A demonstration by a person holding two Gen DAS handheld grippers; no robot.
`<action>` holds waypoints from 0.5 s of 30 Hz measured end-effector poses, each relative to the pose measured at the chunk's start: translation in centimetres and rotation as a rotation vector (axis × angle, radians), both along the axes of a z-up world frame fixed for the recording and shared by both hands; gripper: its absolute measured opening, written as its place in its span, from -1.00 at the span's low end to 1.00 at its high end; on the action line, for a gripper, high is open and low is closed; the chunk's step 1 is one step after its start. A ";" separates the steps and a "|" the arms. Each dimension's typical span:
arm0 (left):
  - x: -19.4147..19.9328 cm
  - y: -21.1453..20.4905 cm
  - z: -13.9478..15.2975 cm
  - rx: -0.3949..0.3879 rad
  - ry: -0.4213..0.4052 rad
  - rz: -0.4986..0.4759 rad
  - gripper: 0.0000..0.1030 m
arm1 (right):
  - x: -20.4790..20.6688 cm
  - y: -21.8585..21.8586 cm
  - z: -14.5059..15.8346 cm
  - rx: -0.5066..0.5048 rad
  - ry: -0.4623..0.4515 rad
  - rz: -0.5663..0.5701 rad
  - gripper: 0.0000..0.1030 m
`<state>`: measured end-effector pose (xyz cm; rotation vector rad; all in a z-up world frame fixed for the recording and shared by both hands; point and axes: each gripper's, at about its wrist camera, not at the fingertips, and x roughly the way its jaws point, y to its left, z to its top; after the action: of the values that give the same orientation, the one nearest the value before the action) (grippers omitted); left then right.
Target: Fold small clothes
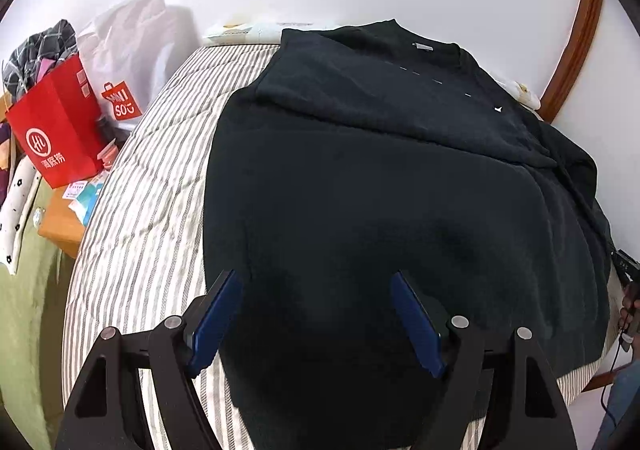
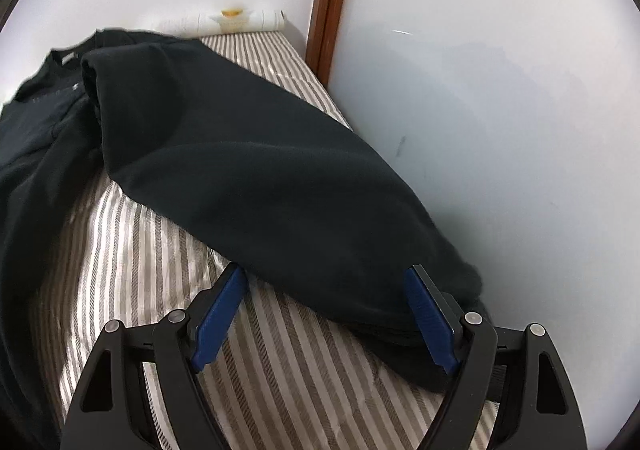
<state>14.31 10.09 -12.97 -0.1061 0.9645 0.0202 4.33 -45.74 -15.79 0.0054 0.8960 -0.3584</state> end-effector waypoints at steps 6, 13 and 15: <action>1.1 0.8 -0.8 0.057 0.015 0.038 0.47 | 0.8 -1.1 -0.1 0.102 -0.026 -0.003 -0.43; 1.3 3.1 -1.6 0.072 0.025 0.066 0.47 | 2.5 1.1 4.8 0.042 -0.124 -0.012 -0.82; 1.4 3.6 -1.8 0.100 0.019 0.074 0.47 | 3.2 3.2 7.8 0.059 -0.190 0.036 -0.82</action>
<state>15.73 13.71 -14.77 -0.0494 0.9762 0.1372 7.55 -42.59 -8.02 0.0762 0.7174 -0.2925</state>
